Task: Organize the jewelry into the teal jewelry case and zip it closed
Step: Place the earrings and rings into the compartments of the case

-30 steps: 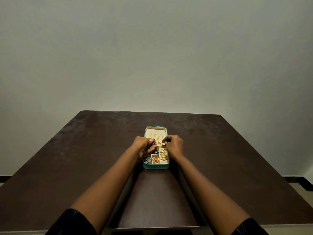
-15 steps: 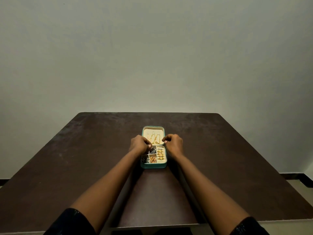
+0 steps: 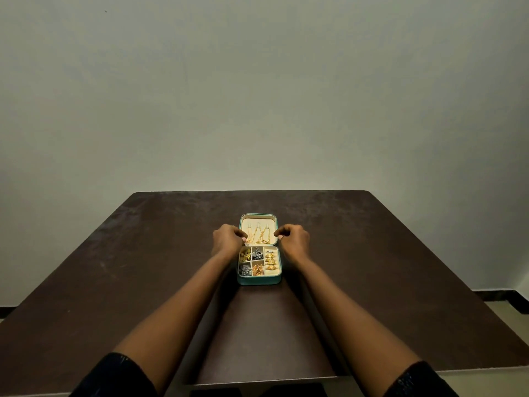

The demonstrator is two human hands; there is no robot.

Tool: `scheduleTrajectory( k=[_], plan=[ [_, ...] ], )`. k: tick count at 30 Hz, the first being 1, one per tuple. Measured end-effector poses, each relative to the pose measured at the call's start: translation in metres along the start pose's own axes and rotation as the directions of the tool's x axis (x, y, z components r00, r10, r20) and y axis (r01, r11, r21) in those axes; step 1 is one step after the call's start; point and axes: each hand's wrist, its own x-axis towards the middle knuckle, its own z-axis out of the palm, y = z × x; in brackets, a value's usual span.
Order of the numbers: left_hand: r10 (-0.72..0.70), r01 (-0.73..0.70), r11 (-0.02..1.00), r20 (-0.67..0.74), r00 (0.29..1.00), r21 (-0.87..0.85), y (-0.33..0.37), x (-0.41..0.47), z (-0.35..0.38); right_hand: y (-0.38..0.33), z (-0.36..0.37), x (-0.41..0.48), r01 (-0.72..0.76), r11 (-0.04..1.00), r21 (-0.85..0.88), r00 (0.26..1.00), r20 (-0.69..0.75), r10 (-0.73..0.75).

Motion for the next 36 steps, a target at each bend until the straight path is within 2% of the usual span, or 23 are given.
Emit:
scheduleTrajectory(
  k=[3, 8, 11, 13, 16, 21, 25, 30, 33, 36],
  plan=[
    [-0.047, 0.043, 0.998, -0.083, 0.995, -0.045, -0.004, 0.008, -0.001, 0.001, -0.003, 0.007, -0.033, 0.998, 0.056, 0.999, 0.001, 0.033],
    [-0.111, 0.108, 0.993, -0.051, 0.993, -0.052, -0.01, 0.019, 0.002, 0.009, 0.003, 0.019, -0.11, 0.988, 0.11, 0.994, 0.025, 0.107],
    [-0.036, 0.032, 0.993, -0.03, 0.999, -0.115, -0.011, 0.02, 0.004, 0.013, 0.01, 0.022, -0.133, 0.982, 0.131, 0.991, 0.041, 0.129],
    [0.068, -0.059, 0.988, 0.054, 0.996, -0.145, -0.009, 0.016, 0.004, 0.015, 0.014, 0.023, -0.137, 0.98, 0.144, 0.99, 0.05, 0.131],
    [0.121, -0.115, 0.993, 0.22, 0.968, -0.041, -0.005, 0.011, 0.002, 0.017, 0.018, 0.024, -0.142, 0.977, 0.157, 0.989, 0.049, 0.136],
    [0.122, -0.152, 0.986, 0.33, 0.936, 0.068, -0.002, 0.012, -0.002, 0.018, 0.022, 0.026, -0.185, 0.962, 0.201, 0.983, 0.049, 0.179],
    [0.132, -0.182, 0.976, 0.35, 0.927, 0.115, -0.003, 0.012, -0.003, 0.019, 0.025, 0.027, -0.204, 0.953, 0.223, 0.979, 0.048, 0.199],
    [0.077, -0.145, 0.974, 0.349, 0.934, 0.172, -0.007, 0.012, 0.0, 0.02, 0.027, 0.028, -0.215, 0.946, 0.241, 0.977, 0.05, 0.209],
    [0.101, -0.182, 0.958, 0.337, 0.936, 0.22, -0.005, 0.007, 0.002, 0.02, 0.027, 0.028, -0.217, 0.945, 0.246, 0.976, 0.05, 0.211],
    [0.108, -0.165, 0.974, 0.321, 0.941, 0.156, -0.008, 0.006, 0.003, 0.019, 0.027, 0.028, -0.22, 0.943, 0.251, 0.975, 0.054, 0.214]
  ],
)
